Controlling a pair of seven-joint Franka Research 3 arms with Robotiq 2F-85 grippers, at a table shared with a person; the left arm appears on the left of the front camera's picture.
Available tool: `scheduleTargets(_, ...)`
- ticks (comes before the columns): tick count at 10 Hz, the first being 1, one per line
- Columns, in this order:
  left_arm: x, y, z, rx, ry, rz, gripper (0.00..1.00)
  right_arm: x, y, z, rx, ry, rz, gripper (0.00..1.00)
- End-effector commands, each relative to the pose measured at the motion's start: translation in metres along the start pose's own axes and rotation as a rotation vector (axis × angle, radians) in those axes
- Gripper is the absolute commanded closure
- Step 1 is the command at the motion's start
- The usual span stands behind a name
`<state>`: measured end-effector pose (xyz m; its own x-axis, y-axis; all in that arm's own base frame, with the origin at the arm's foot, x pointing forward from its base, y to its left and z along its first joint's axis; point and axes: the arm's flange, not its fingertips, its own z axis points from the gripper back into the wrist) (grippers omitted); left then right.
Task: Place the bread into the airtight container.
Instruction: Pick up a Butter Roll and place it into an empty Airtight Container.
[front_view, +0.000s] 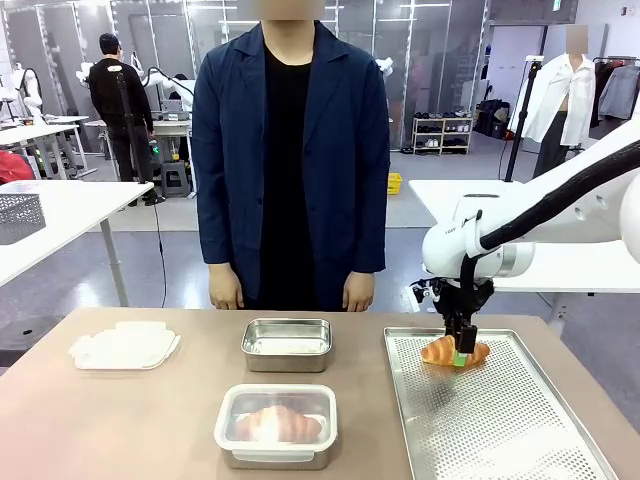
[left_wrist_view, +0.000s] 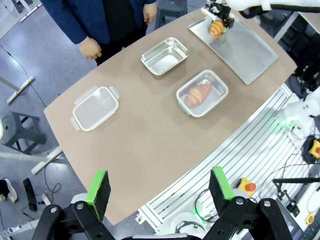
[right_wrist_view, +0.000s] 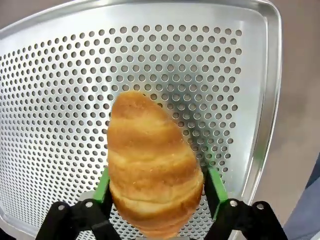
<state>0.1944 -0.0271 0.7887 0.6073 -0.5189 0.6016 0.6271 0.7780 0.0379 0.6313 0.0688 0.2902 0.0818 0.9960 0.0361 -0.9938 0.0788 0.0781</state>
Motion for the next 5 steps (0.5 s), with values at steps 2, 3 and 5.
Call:
scheduleTargets(2,0.001,0.001,0.002,0.000,0.002,-0.015,0.00,0.001,-0.003,0.002,0.008,0.011,-0.024,0.45)
scheduleTargets(3,0.001,0.001,0.002,0.000,0.002,-0.015,0.00,0.000,-0.001,0.006,0.010,0.004,-0.035,0.54)
scheduleTargets(5,0.001,0.001,0.002,0.000,0.002,-0.015,0.00,-0.001,0.005,0.025,-0.012,-0.014,-0.048,0.49)
